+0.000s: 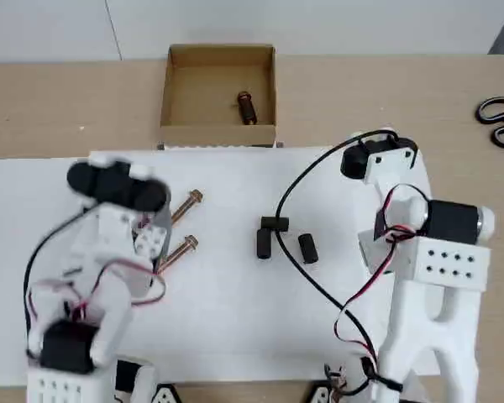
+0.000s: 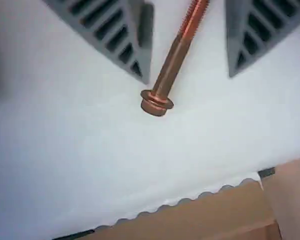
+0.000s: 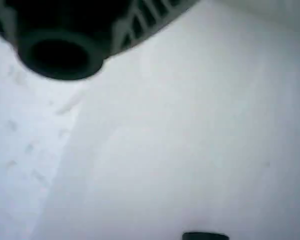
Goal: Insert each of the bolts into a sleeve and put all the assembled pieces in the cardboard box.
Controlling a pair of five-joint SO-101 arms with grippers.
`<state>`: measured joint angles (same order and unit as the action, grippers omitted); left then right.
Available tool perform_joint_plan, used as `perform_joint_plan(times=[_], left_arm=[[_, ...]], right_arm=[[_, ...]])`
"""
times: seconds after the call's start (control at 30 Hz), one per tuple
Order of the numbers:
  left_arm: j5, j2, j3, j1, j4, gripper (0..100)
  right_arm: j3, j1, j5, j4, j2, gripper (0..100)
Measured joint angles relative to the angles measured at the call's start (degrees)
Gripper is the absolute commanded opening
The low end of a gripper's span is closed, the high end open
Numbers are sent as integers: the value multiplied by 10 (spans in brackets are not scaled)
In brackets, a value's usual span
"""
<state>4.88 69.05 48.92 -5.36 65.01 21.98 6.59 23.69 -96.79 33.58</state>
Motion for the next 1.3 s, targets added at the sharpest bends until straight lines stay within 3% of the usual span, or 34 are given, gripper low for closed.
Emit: perform_joint_plan(times=[0.27, 0.57, 0.83, 1.03, 1.3], left_arm=[[11, -229, -101, 0, 0, 96], [44, -424, -120, -58, 0, 76], [82, -511, -149, -74, 0, 115], [98, -564, -156, -44, 0, 128], [112, -672, -277, -12, 22, 149]], right_arm=[[4, 0, 0, 0, 0, 3], [36, 0, 0, 5, 1, 3], [74, 0, 0, 13, 1, 4], [74, 0, 0, 13, 3, 5], [74, 0, 0, 13, 3, 5]])
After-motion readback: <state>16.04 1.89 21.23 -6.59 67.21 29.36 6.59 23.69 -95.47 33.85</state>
